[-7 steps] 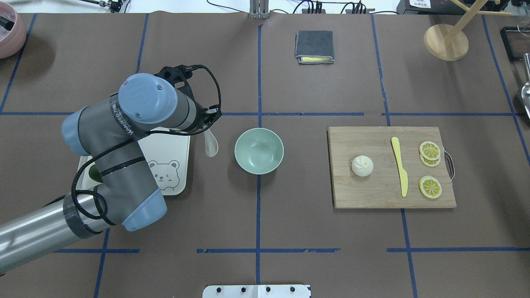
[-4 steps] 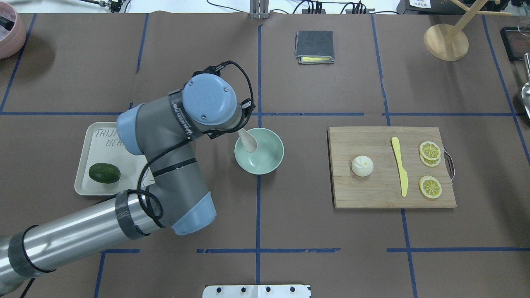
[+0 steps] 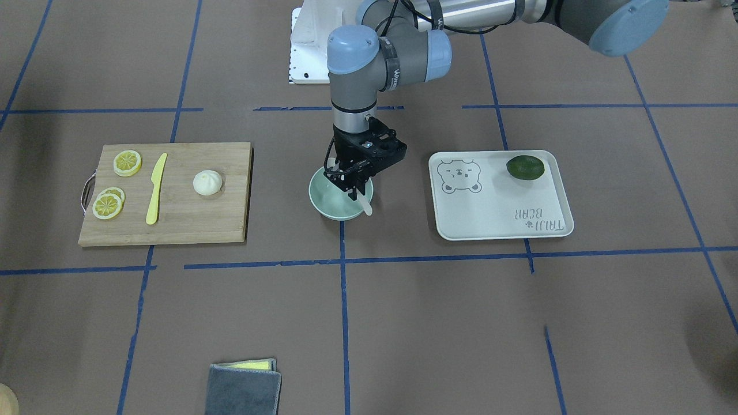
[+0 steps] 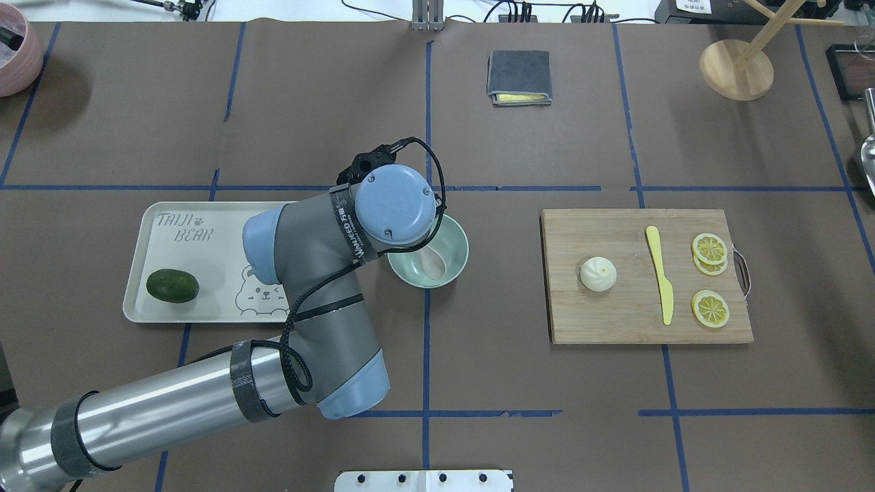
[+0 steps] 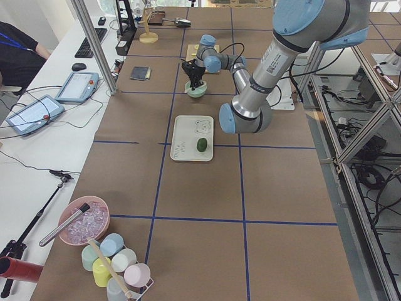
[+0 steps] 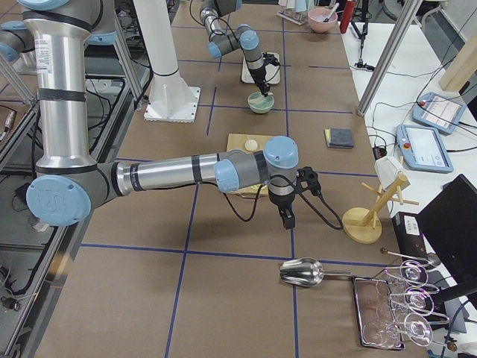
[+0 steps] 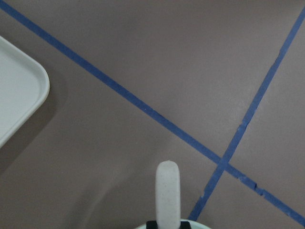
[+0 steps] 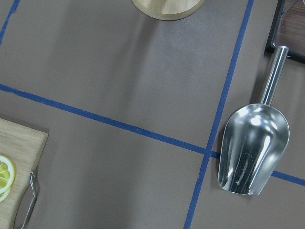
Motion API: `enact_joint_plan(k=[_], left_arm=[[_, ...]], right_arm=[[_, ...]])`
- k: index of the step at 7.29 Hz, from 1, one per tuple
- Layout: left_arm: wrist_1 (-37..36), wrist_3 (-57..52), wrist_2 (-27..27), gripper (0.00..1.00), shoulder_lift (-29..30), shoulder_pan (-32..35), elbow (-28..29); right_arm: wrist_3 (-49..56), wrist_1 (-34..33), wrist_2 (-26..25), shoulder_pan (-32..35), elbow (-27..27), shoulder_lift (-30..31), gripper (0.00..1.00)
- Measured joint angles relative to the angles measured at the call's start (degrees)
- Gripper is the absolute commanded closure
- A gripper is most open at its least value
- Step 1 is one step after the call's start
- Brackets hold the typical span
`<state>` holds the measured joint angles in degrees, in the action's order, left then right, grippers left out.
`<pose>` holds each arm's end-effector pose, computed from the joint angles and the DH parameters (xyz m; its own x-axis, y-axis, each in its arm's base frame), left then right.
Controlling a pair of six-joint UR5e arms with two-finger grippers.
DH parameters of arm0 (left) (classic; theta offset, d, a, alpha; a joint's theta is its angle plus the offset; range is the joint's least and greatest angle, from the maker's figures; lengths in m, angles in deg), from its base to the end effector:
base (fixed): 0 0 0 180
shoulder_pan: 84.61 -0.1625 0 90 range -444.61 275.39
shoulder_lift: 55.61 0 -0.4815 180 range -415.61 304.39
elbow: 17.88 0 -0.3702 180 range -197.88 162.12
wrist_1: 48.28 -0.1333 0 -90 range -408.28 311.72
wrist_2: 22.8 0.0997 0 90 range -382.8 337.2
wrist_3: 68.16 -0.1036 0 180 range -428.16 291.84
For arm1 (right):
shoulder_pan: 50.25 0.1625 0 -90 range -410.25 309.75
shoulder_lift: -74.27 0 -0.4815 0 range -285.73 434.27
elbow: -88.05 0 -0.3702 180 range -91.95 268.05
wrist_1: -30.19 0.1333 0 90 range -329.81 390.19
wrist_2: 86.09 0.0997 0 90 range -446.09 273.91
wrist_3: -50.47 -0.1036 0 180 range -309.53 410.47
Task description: Put spoon and bun in bowl
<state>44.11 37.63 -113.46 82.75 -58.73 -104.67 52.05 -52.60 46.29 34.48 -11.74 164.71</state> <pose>0.6303 -0.4526 0.2164 0.4678 -0.5294 -0.7078 0.5779 0.7891 -0.2082 0.0192 -0.4828 0.6288 0.7152 -0.2854 0.6380 0.1078 0.9470 0.3027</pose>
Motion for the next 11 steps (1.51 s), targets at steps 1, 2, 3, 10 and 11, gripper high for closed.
enact_joint_plan(k=[1, 2, 3, 10, 11], left_arm=[[0.0, -1.9, 0.0, 0.0, -0.1, -0.1, -0.1], [0.0, -4.2, 0.0, 0.0, -0.4, -0.1, -0.6], [-0.1, -9.0, -0.2, 0.0, -1.9, 0.2, -3.0], [-6.3, -79.8, -26.5, 0.0, -23.9, 33.2, -20.6], [-6.4, -91.0, -28.1, 0.0, -26.2, 39.6, -18.4]], right_arm=[[0.0, 0.0, 0.0, 0.0, 0.0, 0.0, 0.0], [0.0, 0.0, 0.1, 0.0, 0.0, 0.0, 0.0], [-0.3, 0.0, 0.2, 0.0, -0.1, 0.0, 0.0], [-17.0, 0.2, 1.2, -8.8, -6.4, -4.0, 0.0], [-24.6, 0.2, 0.3, -12.7, -8.7, -5.7, 0.0]])
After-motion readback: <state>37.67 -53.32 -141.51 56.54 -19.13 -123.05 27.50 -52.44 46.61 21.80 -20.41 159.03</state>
